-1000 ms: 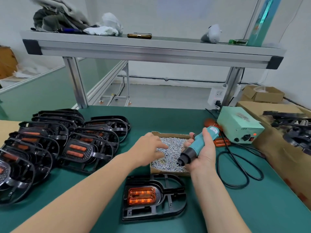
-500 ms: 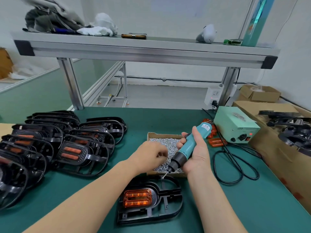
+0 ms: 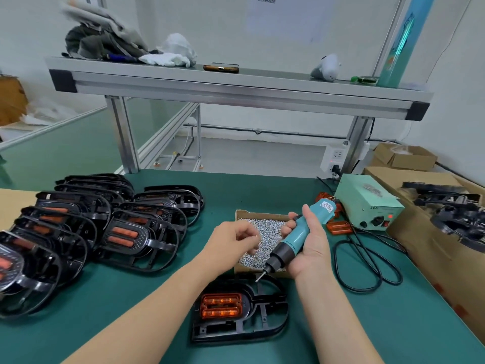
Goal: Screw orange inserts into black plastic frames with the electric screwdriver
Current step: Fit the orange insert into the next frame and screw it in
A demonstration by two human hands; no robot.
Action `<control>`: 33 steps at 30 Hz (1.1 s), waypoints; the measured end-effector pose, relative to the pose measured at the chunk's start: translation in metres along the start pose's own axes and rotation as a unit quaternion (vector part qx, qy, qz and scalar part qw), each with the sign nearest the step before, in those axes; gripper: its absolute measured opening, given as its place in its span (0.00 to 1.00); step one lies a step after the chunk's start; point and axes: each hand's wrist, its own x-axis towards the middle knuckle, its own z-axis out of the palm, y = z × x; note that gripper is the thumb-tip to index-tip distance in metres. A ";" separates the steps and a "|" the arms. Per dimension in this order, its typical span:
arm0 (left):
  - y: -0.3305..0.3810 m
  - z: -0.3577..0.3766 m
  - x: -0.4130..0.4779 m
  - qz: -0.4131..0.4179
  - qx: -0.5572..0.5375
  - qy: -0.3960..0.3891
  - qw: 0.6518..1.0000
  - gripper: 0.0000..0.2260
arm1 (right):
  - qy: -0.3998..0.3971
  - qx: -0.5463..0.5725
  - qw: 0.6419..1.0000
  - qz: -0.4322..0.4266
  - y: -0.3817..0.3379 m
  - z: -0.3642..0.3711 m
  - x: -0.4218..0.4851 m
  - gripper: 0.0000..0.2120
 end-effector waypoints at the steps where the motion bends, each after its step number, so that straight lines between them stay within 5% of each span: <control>1: 0.000 -0.002 -0.010 -0.003 -0.005 -0.016 1.000 0.06 | 0.002 0.006 1.000 -0.004 0.000 0.000 -0.001 0.12; 8: -0.002 -0.012 -0.089 -0.048 -0.018 -0.074 0.996 0.04 | 0.020 0.008 1.000 -0.009 0.013 0.003 -0.012 0.11; 21: 0.003 -0.024 -0.131 -0.139 -0.108 -0.007 0.984 0.05 | 0.022 -0.043 0.999 -0.017 0.050 0.010 -0.033 0.09; 33: -0.003 -0.028 -0.140 -0.115 0.005 0.017 0.993 0.07 | 0.042 -0.067 0.996 -0.041 0.058 0.009 -0.045 0.09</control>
